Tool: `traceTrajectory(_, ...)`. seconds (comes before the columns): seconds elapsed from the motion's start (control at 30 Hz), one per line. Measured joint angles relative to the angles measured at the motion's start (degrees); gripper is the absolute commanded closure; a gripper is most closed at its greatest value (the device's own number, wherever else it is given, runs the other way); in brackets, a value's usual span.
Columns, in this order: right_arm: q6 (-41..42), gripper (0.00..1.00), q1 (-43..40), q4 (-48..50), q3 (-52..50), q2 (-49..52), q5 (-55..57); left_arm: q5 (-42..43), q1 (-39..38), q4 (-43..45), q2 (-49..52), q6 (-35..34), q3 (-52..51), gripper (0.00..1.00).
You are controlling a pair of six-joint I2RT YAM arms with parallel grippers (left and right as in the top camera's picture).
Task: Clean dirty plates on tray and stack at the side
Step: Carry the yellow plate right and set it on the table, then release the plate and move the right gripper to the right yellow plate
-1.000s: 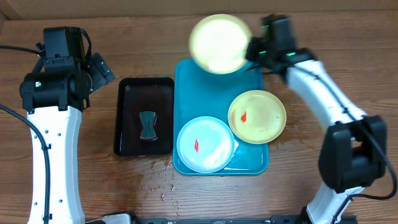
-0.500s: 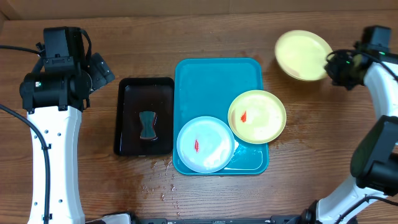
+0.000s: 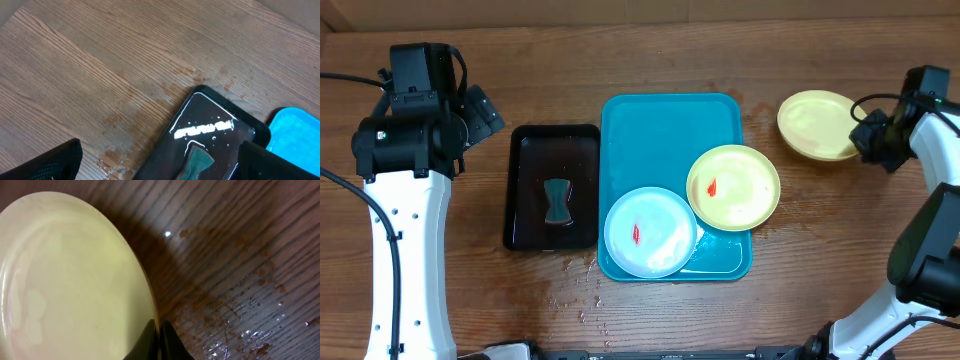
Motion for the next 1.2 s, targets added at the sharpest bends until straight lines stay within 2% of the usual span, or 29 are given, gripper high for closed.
traceTrajectory(0.8, 0.00, 0.94, 3.02, 5.86, -5.07, 0.00, 1.14, 0.00, 0.00, 0.00, 0.00, 0.00, 0.00, 0.00)
traceTrajectory(0.97, 0.52, 0.66, 3.96, 5.79, -5.09, 0.00, 1.11, 0.00, 0.00, 0.00, 0.00, 0.00, 0.00, 0.00)
traceTrajectory(1.2, -0.07, 0.62, 4.52, 3.65, -4.98, 0.00, 0.68, 0.00, 0.00, 0.00, 0.00, 0.00, 0.00, 0.00)
